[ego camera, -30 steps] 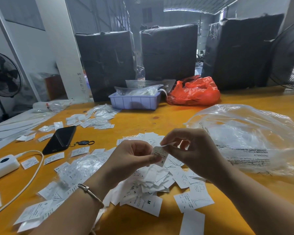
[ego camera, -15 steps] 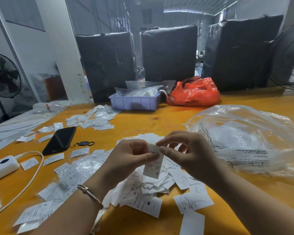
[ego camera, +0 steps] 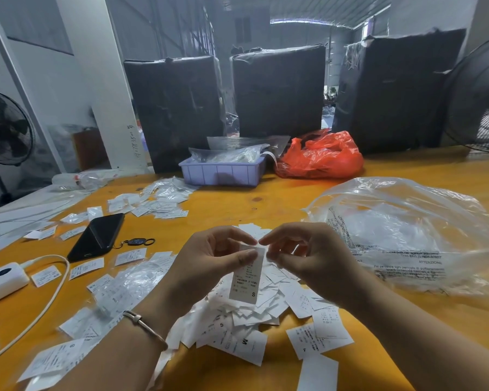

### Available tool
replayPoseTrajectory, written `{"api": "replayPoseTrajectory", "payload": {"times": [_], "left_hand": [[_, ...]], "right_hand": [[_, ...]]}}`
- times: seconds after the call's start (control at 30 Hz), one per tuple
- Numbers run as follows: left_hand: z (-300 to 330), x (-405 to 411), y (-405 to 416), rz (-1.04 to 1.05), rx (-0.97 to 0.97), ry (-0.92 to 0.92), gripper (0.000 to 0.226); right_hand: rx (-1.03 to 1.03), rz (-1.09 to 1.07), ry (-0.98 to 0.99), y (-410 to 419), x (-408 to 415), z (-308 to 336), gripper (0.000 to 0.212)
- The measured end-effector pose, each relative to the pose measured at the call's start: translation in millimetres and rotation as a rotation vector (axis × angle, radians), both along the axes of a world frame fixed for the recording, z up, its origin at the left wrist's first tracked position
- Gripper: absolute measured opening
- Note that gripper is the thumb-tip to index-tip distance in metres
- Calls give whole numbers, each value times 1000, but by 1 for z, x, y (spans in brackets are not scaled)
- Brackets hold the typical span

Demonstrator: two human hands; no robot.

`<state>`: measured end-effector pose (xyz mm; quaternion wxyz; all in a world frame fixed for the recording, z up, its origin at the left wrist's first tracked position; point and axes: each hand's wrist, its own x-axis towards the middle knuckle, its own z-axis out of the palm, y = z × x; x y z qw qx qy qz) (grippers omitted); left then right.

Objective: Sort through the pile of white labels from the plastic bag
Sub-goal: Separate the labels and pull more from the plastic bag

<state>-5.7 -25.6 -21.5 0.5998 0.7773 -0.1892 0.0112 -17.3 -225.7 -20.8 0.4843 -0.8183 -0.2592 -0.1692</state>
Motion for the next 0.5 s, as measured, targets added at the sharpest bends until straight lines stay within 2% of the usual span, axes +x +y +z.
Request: {"api": "replayPoseTrajectory", "payload": {"times": [0.07,0.17,0.27,0.4,0.5], "left_hand": [[2,1,3,28,22,-17,22],[4,5,12,117,147,-82,6],[3,13,24,272,277,-125,10],[-2,23,40,444,593,-124,15],[-3,27,49,510,793,-23,16]], "right_hand": [[-21,-109,-74,-1,1,0,14],[-217,-480,-206,-10,6,1,12],[-497,-754,-39,-28,14,7,17],[-656,-918,153,-49,22,9,12],[-790,-993,206,-57,28,4,26]]}}
